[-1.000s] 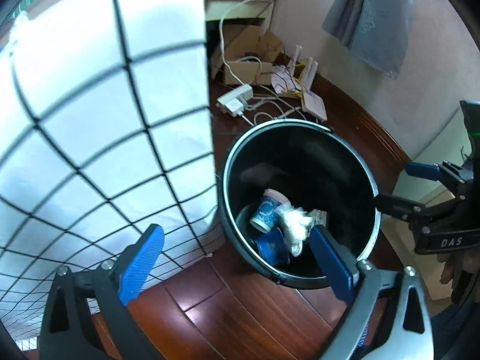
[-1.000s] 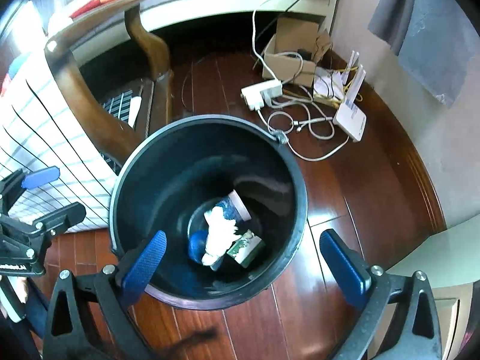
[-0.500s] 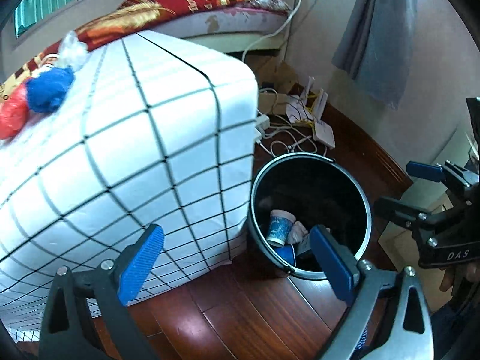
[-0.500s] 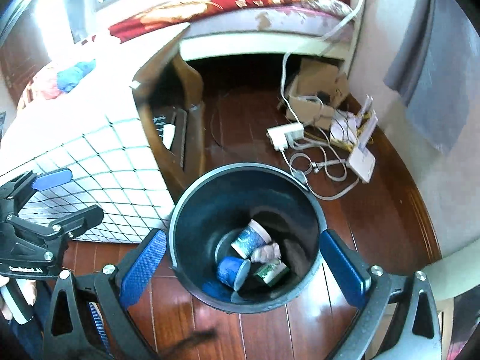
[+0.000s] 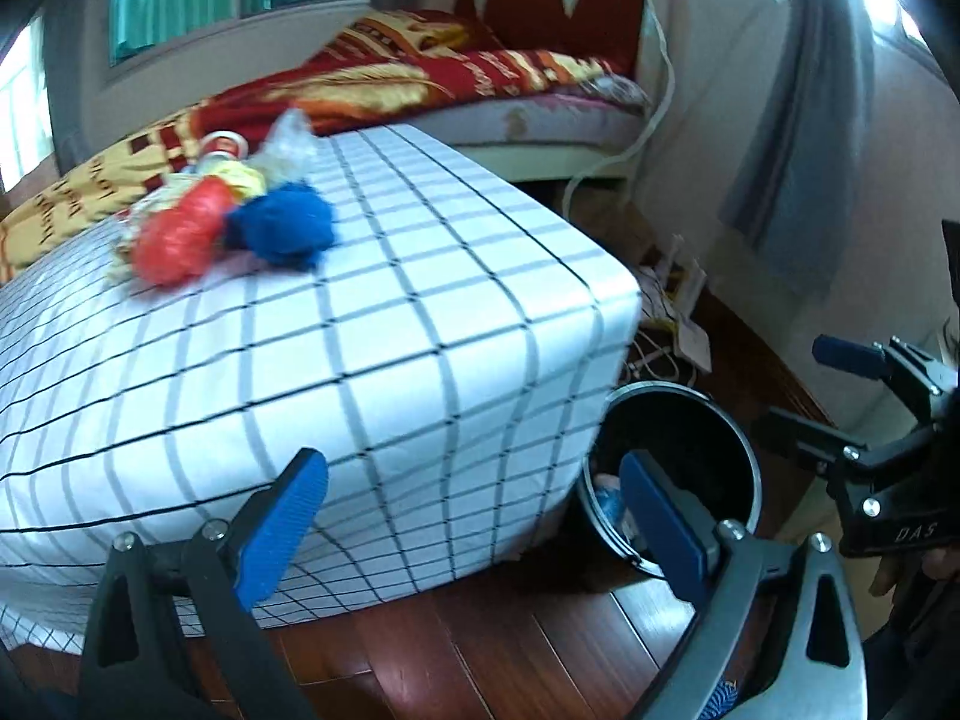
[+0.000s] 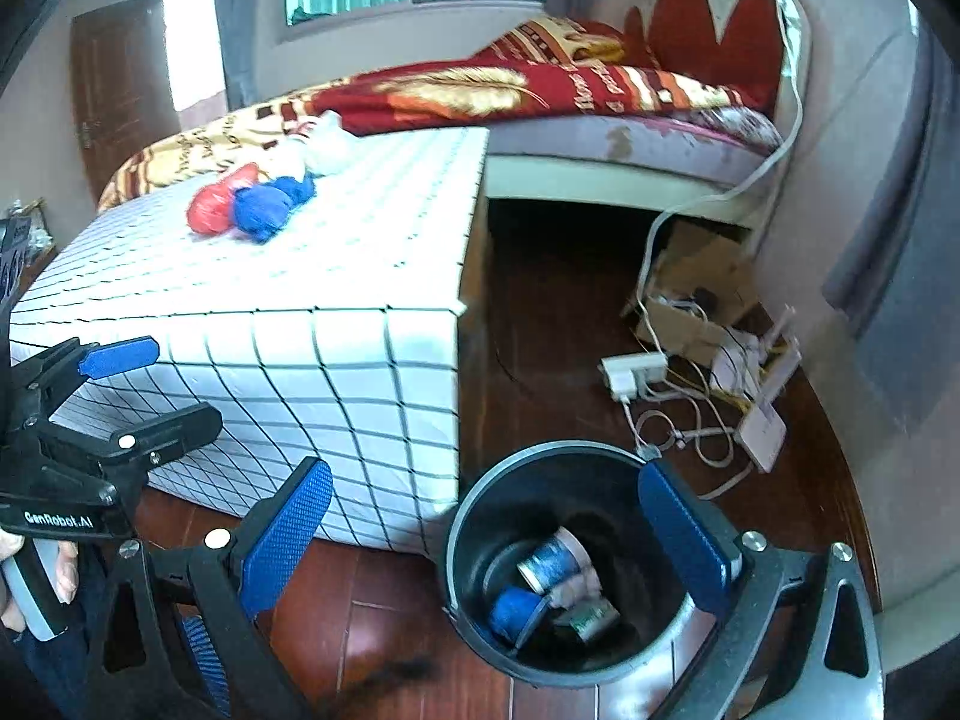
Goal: Collect trash
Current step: 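Move both empty tools back over the table toward the cloths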
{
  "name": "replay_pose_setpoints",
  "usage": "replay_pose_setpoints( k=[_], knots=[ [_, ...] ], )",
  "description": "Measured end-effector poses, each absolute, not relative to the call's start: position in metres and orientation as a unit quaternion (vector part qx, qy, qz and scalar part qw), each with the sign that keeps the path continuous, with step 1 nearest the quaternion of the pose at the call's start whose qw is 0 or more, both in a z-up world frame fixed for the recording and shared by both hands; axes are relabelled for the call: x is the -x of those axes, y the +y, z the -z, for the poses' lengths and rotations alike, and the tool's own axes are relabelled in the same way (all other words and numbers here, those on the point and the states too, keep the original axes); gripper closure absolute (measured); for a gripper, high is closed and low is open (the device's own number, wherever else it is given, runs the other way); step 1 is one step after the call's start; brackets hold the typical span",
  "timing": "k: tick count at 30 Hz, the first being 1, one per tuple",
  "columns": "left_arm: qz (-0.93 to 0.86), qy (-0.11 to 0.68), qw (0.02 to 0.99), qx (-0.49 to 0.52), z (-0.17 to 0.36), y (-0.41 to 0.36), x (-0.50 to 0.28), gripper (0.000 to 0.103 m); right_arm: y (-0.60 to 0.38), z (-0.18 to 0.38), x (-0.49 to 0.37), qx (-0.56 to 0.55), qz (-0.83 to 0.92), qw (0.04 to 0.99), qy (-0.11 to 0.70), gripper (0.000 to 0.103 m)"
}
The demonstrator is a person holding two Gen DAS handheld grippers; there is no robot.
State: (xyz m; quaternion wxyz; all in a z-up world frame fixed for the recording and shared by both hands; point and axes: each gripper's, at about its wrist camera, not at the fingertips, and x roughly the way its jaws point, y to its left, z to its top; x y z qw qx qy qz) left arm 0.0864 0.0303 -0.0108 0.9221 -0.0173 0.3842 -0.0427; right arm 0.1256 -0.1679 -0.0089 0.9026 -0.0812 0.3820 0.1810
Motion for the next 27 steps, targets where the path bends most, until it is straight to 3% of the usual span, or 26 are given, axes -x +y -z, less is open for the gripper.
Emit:
replay_pose_setpoints(
  k=[10,27],
  knots=[
    [-0.027,0.348,0.936,0.042,-0.003,0.105,-0.076,0.005,-0.1,-0.014,-0.134,0.095,-0.248,0.915,0.303,0.0],
    [-0.085,0.341,0.934,0.072,-0.007,0.209,-0.13,0.009,0.05,-0.006,-0.227,0.14,-0.315,0.87,0.352,0.0]
  ],
)
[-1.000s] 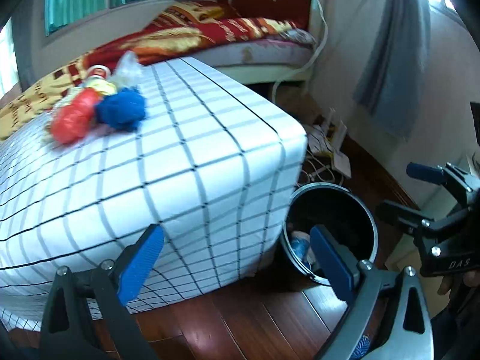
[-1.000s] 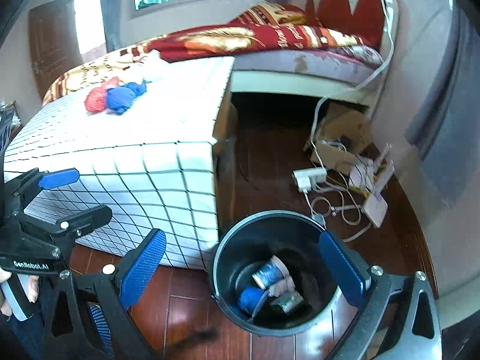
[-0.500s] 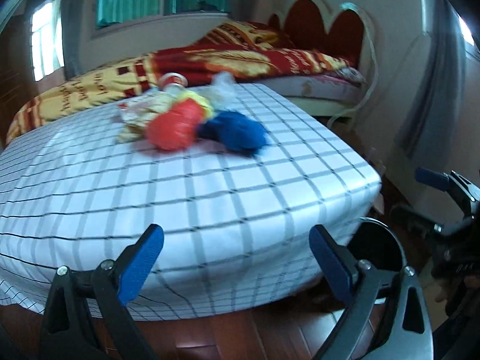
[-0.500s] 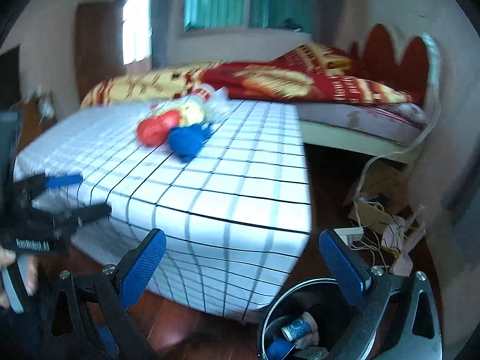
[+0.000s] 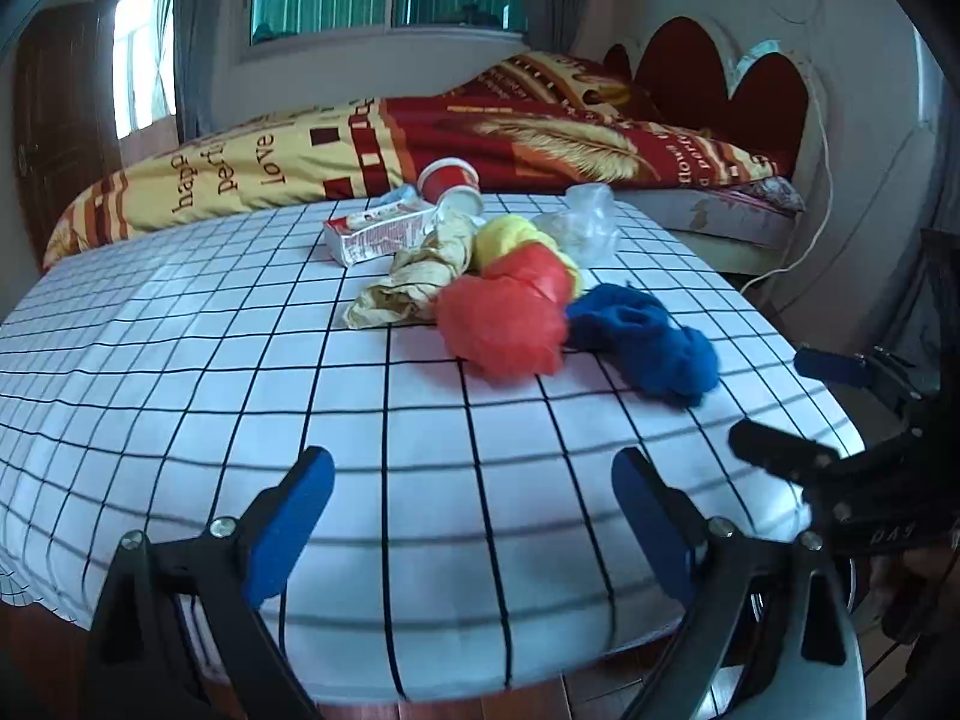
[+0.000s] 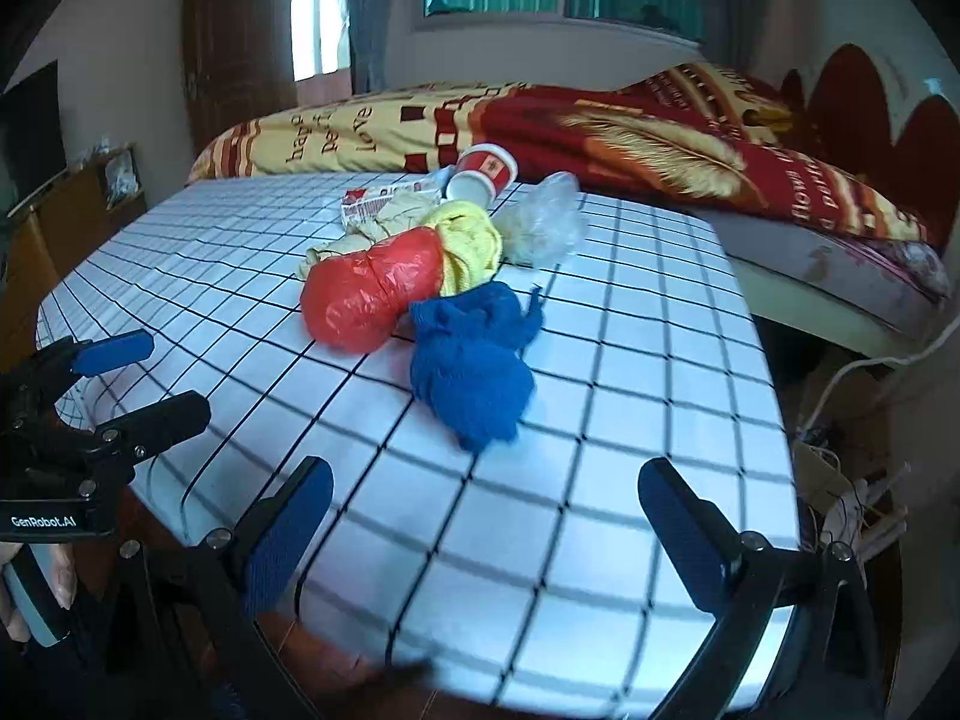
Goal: Collect trash
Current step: 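Move both empty tools back over the table toward the cloths, then grasp the blue cloth with the right tool while the left grasps the red plastic bag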
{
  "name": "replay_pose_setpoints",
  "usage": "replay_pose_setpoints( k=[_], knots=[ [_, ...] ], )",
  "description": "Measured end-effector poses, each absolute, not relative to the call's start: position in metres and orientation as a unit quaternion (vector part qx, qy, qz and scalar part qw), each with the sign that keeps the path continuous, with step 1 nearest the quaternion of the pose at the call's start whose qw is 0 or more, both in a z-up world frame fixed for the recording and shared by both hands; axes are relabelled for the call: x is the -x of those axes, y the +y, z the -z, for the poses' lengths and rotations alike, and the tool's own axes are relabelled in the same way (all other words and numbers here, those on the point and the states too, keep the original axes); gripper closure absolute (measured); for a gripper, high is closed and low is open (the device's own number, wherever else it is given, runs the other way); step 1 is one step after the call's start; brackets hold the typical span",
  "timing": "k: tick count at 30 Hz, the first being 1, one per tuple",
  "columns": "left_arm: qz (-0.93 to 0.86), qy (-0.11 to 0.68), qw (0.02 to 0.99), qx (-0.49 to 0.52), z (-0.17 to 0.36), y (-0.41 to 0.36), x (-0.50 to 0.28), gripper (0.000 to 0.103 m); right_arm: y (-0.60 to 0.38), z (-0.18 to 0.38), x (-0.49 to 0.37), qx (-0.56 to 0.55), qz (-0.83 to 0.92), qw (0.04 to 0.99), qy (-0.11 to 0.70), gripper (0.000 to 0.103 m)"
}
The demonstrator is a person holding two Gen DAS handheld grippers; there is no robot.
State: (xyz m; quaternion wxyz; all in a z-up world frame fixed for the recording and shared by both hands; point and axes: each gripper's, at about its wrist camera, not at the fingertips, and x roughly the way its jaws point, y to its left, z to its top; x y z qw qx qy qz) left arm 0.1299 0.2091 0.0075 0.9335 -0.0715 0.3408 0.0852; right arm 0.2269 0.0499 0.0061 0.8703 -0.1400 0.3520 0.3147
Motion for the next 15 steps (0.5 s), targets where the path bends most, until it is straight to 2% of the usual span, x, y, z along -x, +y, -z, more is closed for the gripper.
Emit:
replay_pose_setpoints(
  k=[3,5,8,10,11,15],
  knots=[
    [-0.08,0.347,0.931,0.079,-0.004,0.214,-0.147,0.009,0.066,0.003,-0.244,0.157,-0.317,0.862,0.362,0.007],
    [-0.07,0.352,0.93,0.076,-0.004,0.215,-0.157,0.009,0.073,0.01,-0.256,0.165,-0.318,0.856,0.373,0.02],
    [-0.063,0.35,0.932,0.069,-0.005,0.211,-0.17,0.009,0.079,0.013,-0.268,0.171,-0.322,0.852,0.375,0.022],
    [-0.056,0.351,0.932,0.069,-0.005,0.207,-0.181,0.009,0.079,0.012,-0.272,0.168,-0.328,0.851,0.374,0.037],
    [-0.053,0.352,0.932,0.07,-0.005,0.207,-0.186,0.009,0.079,0.011,-0.275,0.159,-0.342,0.846,0.377,0.059],
    [-0.053,0.356,0.93,0.072,-0.002,0.206,-0.208,0.009,0.066,0.006,-0.283,0.15,-0.335,0.852,0.374,0.061]
  ],
)
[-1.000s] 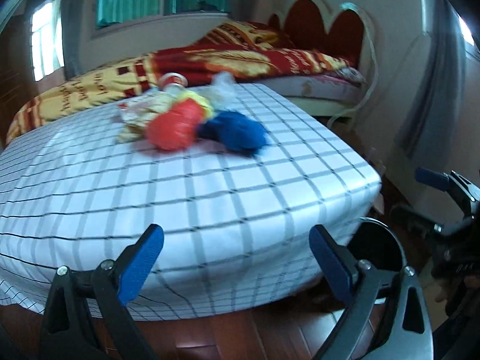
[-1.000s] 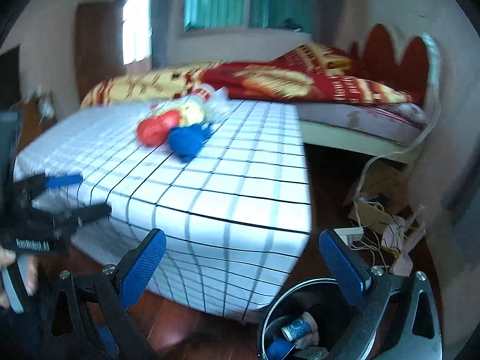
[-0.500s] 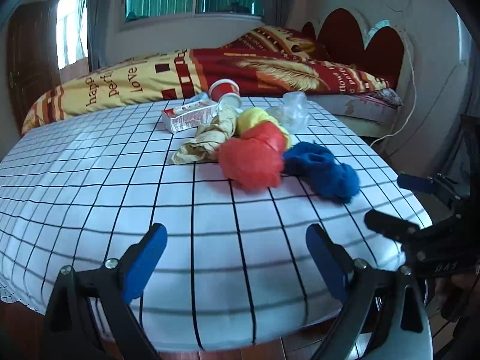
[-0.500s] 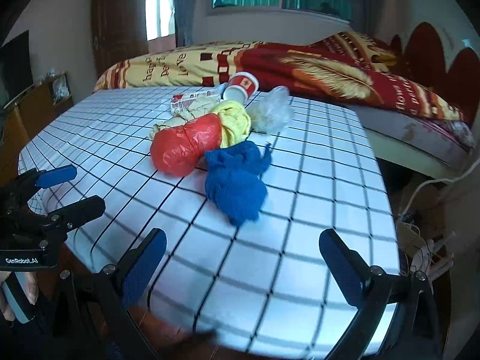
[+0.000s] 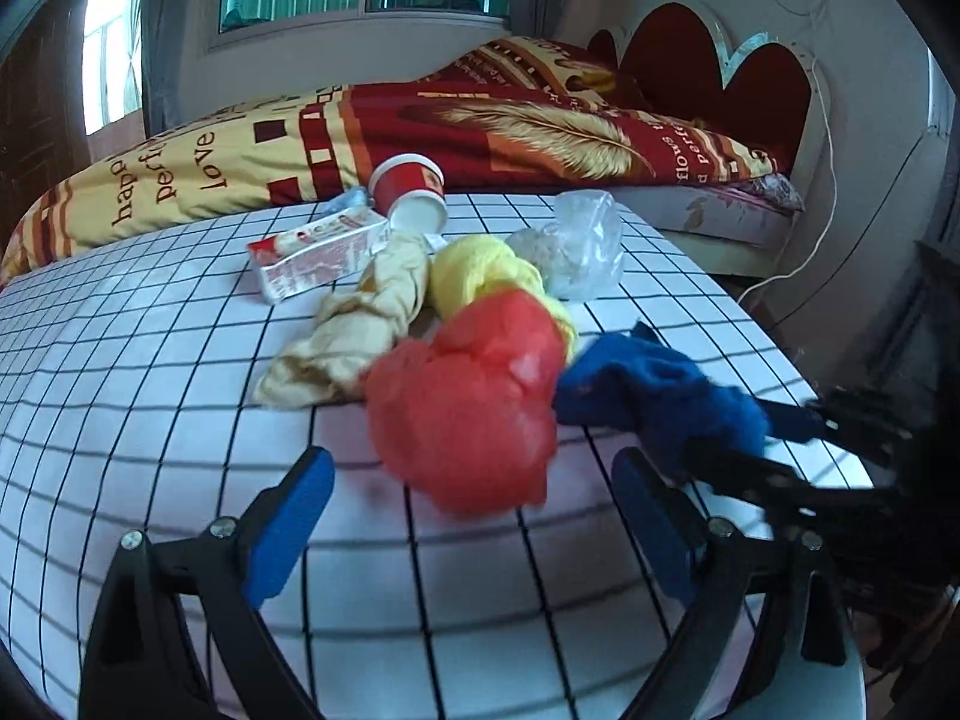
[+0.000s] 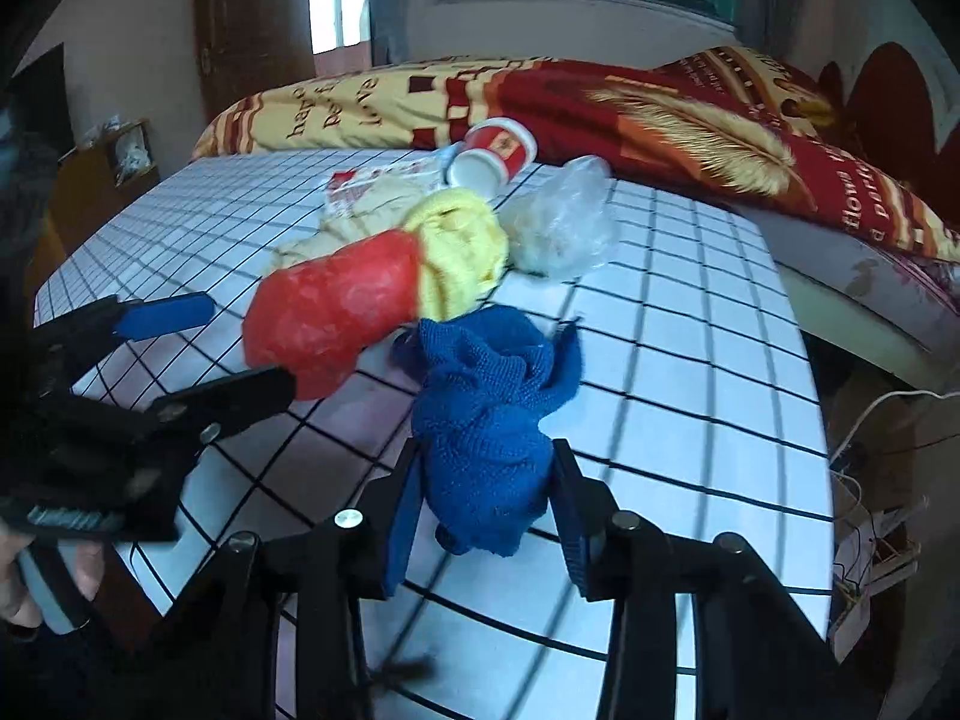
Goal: Collect trash
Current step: 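Grasp the blue cloth with the right tool while the left grasps the red plastic bag, then lift the blue cloth and red bag and carry them toward the bucket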
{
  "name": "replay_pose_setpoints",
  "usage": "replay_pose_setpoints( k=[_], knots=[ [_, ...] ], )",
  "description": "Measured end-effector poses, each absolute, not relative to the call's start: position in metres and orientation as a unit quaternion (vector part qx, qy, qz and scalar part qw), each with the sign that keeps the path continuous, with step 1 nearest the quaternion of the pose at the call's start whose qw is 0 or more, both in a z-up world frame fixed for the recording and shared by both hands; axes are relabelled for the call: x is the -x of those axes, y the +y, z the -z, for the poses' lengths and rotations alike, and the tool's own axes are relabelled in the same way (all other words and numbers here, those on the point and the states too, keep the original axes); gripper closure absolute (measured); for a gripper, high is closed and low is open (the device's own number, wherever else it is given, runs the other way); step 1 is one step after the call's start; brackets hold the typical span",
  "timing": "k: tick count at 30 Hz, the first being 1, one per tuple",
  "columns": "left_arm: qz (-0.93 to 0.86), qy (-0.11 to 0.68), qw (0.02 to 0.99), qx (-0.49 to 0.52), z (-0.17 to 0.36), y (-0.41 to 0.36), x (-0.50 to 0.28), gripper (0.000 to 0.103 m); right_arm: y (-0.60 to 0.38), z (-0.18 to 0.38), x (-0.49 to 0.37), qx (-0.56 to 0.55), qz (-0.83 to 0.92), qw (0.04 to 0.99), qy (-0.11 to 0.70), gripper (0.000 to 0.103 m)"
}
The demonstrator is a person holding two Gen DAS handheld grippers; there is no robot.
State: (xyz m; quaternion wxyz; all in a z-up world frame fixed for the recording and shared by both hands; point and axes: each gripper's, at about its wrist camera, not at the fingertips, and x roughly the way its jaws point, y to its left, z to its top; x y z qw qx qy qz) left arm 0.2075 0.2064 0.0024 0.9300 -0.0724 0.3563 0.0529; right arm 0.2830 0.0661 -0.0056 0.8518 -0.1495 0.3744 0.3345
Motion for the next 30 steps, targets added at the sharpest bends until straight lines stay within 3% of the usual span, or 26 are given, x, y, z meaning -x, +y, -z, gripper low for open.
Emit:
replay_pose_setpoints(
  k=[6,8,10,14,30],
  knots=[
    [-0.05,0.382,0.919,0.082,0.012,0.211,-0.232,0.023,0.036,0.008,-0.289,0.134,-0.305,0.864,0.378,0.061],
    [-0.046,0.391,0.915,0.086,0.016,0.21,-0.235,0.045,0.034,0.007,-0.29,0.133,-0.302,0.866,0.376,0.061],
    [-0.039,0.4,0.912,0.086,0.017,0.21,-0.236,0.057,0.031,0.007,-0.29,0.131,-0.302,0.866,0.377,0.061],
    [-0.03,0.394,0.915,0.083,0.011,0.208,-0.228,0.07,0.03,0.006,-0.286,0.129,-0.299,0.868,0.376,0.061],
    [-0.014,0.361,0.93,0.073,-0.008,0.183,-0.17,0.073,-0.008,-0.017,-0.245,0.114,-0.279,0.891,0.341,0.064]
  ],
)
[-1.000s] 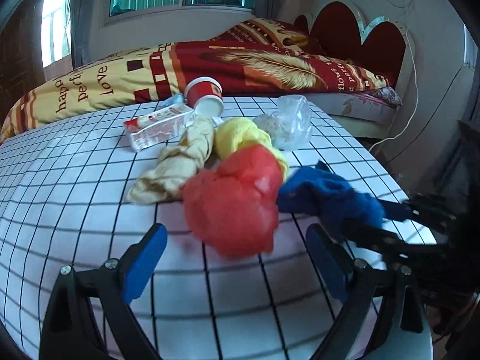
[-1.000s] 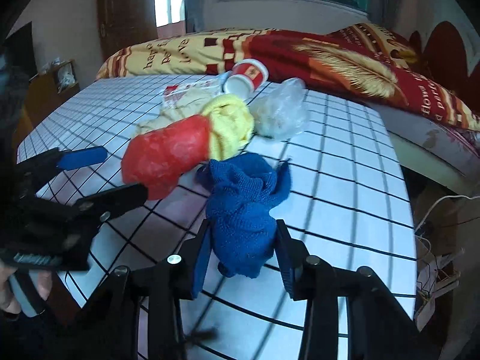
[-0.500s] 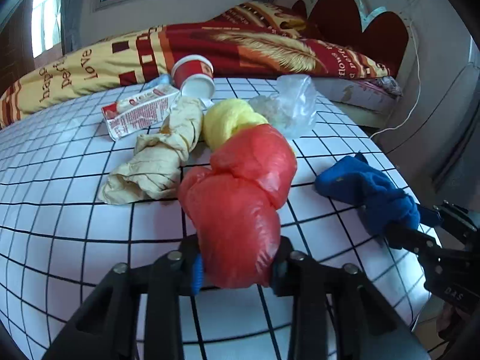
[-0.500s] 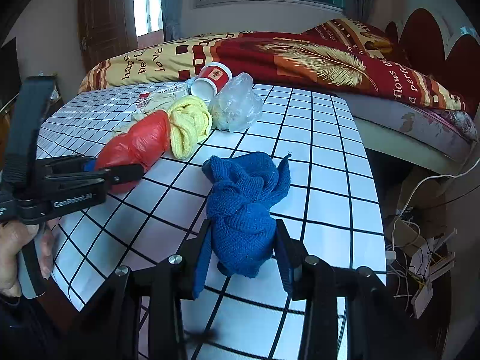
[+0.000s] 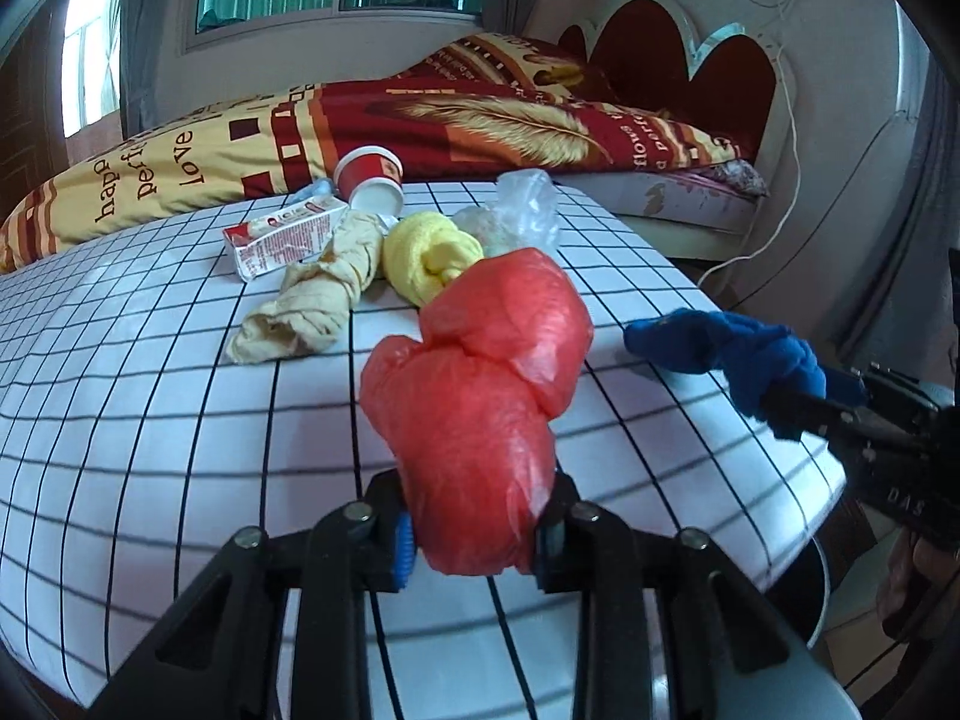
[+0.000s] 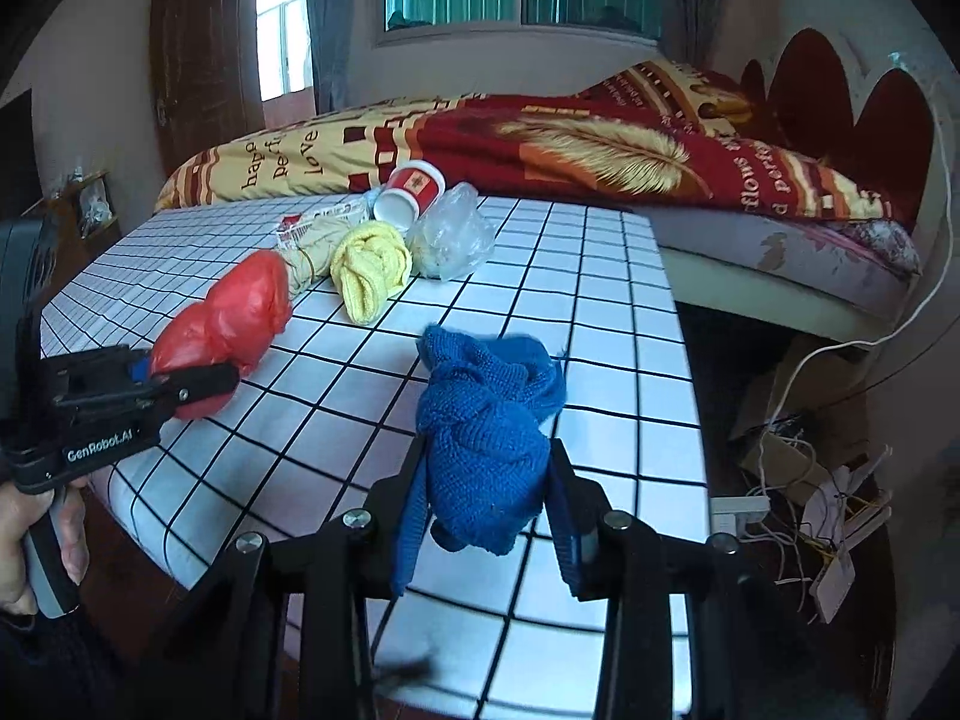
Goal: Collect trash
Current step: 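Lift the blue cloth and red bag and carry them toward the bucket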
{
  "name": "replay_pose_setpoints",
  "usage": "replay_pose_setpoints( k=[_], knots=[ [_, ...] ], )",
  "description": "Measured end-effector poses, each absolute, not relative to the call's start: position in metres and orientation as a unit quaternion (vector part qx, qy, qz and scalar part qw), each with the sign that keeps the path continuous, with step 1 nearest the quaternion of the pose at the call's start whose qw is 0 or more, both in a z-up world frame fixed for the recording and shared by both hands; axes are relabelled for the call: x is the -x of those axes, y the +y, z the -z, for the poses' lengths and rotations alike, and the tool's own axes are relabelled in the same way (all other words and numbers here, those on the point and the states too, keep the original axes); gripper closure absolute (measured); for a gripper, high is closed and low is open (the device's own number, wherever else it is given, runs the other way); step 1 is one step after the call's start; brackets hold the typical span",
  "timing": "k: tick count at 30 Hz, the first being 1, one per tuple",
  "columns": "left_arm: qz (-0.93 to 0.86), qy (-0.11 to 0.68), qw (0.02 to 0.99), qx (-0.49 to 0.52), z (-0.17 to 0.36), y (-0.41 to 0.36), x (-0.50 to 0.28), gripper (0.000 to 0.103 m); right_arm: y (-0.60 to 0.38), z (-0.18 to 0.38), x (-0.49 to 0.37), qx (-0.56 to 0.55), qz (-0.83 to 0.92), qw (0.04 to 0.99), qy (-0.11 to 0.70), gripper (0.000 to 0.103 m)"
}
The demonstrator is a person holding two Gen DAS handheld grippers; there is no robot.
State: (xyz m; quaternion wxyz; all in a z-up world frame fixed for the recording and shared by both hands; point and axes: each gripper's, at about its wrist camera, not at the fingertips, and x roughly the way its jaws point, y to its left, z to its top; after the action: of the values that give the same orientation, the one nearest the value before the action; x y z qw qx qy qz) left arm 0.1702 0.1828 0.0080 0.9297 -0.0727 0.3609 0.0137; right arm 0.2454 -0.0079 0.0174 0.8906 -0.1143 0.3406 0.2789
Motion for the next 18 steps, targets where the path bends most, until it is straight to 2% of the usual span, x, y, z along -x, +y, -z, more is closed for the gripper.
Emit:
replay_pose_setpoints(
  k=[18],
  knots=[
    [0.022,0.352,0.934,0.056,-0.018,0.138,-0.123,0.075,-0.058,-0.058,-0.168,0.115,-0.267,0.912,0.289,0.065]
  ],
)
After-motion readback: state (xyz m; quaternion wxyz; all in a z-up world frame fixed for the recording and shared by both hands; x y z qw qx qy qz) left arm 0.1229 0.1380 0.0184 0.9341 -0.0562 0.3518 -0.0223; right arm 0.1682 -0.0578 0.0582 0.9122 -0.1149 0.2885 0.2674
